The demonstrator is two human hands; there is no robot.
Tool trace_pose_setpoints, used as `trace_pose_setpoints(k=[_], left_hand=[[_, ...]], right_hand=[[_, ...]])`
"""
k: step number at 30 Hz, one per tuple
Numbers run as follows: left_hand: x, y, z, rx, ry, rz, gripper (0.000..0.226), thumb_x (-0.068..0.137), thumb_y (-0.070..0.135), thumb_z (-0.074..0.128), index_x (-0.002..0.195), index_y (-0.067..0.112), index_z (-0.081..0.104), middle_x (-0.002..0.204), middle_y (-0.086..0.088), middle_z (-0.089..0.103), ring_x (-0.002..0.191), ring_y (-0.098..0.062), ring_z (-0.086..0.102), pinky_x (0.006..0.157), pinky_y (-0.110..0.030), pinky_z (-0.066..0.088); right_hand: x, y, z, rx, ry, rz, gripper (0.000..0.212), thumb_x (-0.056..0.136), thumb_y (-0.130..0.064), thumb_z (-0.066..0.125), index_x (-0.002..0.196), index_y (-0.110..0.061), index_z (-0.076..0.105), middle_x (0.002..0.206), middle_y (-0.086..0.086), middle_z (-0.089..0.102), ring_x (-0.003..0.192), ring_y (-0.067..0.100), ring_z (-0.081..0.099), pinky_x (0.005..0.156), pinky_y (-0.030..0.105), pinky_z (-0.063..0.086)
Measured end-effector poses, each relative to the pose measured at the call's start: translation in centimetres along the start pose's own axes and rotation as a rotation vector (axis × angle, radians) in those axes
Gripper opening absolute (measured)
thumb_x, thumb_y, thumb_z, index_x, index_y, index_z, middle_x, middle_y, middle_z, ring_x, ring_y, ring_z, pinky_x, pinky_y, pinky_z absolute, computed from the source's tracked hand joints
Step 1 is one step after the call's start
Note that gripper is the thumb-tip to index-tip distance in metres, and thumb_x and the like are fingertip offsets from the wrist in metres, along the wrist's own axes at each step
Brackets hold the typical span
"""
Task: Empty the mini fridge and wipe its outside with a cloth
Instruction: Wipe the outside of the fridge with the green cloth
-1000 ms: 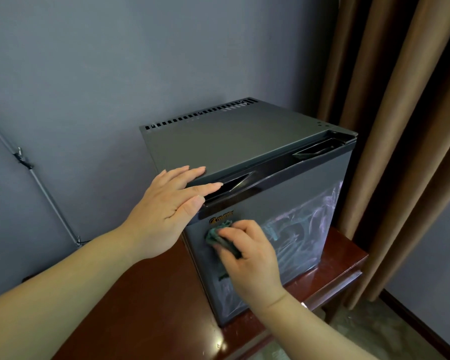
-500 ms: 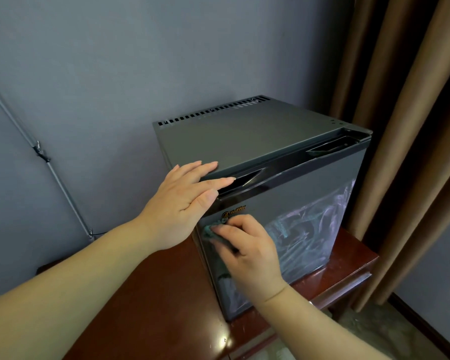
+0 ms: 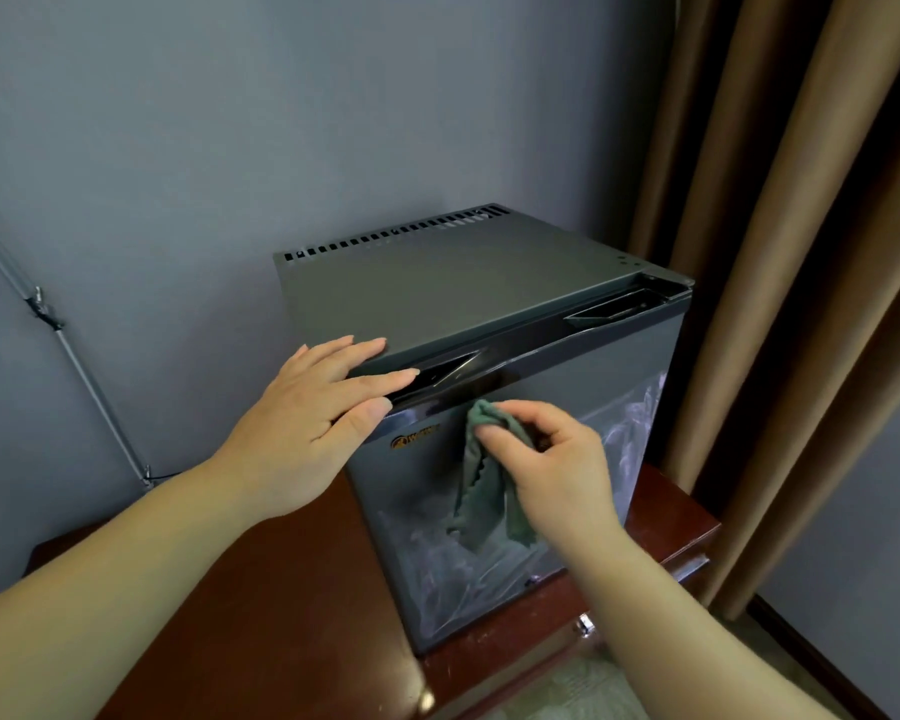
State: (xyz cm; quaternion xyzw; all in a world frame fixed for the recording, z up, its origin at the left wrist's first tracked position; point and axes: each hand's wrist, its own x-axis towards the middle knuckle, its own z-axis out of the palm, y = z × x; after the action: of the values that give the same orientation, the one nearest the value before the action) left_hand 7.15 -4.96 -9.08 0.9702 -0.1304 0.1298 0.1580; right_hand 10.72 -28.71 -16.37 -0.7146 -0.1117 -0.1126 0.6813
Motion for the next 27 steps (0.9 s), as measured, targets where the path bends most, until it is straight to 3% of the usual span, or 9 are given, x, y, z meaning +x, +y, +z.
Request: trace_pose_setpoints(k=[5, 7, 12, 16, 20, 23, 27], left_hand=[[-0.6, 1.5, 0.1, 0.050, 0.012, -0.084, 0.041, 0.098, 0.060, 0.013, 0.130, 0.071, 0.036, 0.159, 0.030, 0.021, 0.149, 0.007, 0.004, 0.126, -0.039, 0.011], [-0.8, 2.6, 0.3, 0.078, 0.031, -0.141, 0.041, 0.098, 0.061, 0.014, 0.131, 0.070, 0.036, 0.158, 0.032, 0.020, 0.150, 0.007, 0.003, 0.125, -0.036, 0.011], [-1.4, 6.2, 1.7, 0.191, 0.093, -0.306, 0.054, 0.099, 0.058, 0.011, 0.147, 0.052, 0.035, 0.161, 0.026, 0.020, 0.152, -0.001, 0.002, 0.125, -0.034, 0.002], [-1.7, 8.5, 3.6, 0.331, 0.148, -0.405, 0.062, 0.097, 0.059, 0.008, 0.155, 0.043, 0.026, 0.163, 0.017, 0.021, 0.154, -0.011, 0.004, 0.126, -0.042, 0.005], [-1.8, 9.6, 5.1, 0.376, 0.221, -0.453, 0.064, 0.095, 0.063, 0.021, 0.155, 0.041, 0.026, 0.162, 0.013, 0.024, 0.153, -0.014, 0.007, 0.125, -0.046, 0.013], [-1.9, 8.9, 6.1, 0.406, 0.304, -0.417, 0.062, 0.096, 0.062, 0.028, 0.154, 0.039, 0.031, 0.159, 0.012, 0.030, 0.150, -0.016, 0.017, 0.123, -0.043, 0.019], [-1.7, 7.1, 7.6, 0.402, 0.503, -0.310, 0.055, 0.096, 0.054, 0.037, 0.147, 0.035, 0.045, 0.148, 0.015, 0.042, 0.140, -0.015, 0.031, 0.116, -0.039, 0.029]], right_hand=[[1.4, -0.8, -3.9, 0.378, -0.023, 0.320, 0.008, 0.088, -0.017, 0.075, 0.093, -0.023, 0.078, 0.094, 0.005, 0.077, 0.091, 0.025, 0.074, 0.081, 0.041, 0.061], [2.2, -0.7, -5.4, 0.492, -0.073, 0.416, 0.007, 0.091, -0.018, 0.072, 0.093, -0.022, 0.077, 0.097, 0.011, 0.077, 0.091, 0.027, 0.074, 0.077, 0.040, 0.060], [4.3, -0.7, -9.0, 0.624, -0.237, 0.516, 0.007, 0.096, -0.017, 0.064, 0.097, -0.016, 0.070, 0.091, 0.011, 0.074, 0.081, 0.023, 0.072, 0.066, 0.034, 0.058], [5.8, 0.0, -11.0, 0.604, -0.376, 0.530, 0.006, 0.098, -0.018, 0.062, 0.100, -0.016, 0.067, 0.093, 0.013, 0.072, 0.085, 0.026, 0.071, 0.073, 0.039, 0.058], [6.7, 0.1, -11.0, 0.512, -0.449, 0.375, 0.006, 0.092, -0.018, 0.070, 0.094, -0.022, 0.073, 0.096, 0.010, 0.075, 0.091, 0.029, 0.073, 0.077, 0.041, 0.059], [7.1, -0.3, -9.9, 0.290, -0.433, 0.031, 0.010, 0.087, -0.019, 0.077, 0.089, -0.029, 0.075, 0.090, -0.004, 0.076, 0.087, 0.015, 0.073, 0.079, 0.033, 0.060], [7.4, -0.1, -8.1, 0.183, -0.370, -0.360, 0.014, 0.082, -0.018, 0.081, 0.085, -0.030, 0.074, 0.087, -0.014, 0.073, 0.085, 0.005, 0.068, 0.076, 0.016, 0.052]])
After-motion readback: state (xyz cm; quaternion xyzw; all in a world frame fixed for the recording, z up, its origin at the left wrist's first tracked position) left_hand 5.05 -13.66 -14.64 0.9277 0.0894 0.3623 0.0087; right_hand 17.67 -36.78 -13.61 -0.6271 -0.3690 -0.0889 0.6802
